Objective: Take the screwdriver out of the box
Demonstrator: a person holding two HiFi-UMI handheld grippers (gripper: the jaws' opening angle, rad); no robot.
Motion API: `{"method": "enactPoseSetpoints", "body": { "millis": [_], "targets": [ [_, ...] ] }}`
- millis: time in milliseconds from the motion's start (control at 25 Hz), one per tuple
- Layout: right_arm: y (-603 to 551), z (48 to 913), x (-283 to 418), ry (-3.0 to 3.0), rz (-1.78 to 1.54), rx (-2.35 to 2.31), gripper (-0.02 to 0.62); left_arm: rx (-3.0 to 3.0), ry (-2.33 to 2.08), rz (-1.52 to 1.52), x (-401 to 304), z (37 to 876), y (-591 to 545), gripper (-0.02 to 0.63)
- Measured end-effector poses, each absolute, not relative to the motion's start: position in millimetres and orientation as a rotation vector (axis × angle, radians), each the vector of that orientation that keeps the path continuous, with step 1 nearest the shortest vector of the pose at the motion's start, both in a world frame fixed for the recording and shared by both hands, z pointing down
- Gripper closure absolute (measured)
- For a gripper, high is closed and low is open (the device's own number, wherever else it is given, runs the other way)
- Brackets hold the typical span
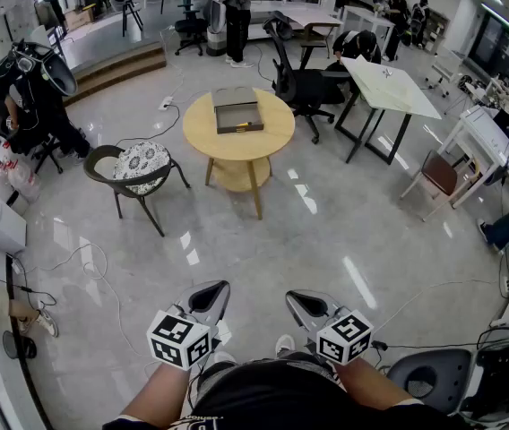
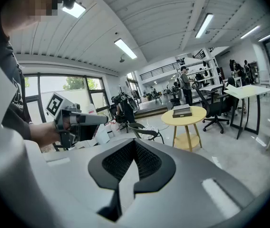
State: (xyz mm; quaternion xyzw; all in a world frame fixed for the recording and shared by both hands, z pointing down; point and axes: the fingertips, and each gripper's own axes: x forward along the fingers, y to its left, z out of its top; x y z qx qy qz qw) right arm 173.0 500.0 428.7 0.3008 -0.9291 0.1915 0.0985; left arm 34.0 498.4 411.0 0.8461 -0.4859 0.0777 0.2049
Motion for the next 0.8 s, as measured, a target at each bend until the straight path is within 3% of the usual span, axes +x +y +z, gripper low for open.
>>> {"method": "enactPoseSetpoints", "body": {
  "millis": [800],
  "targets": [
    [523.1,426.2,124.2,-2.789,0.604,0.885,0.595,2.359,-1.340,0.215,-8.4,415.3,522.5,0.546]
  ]
}}
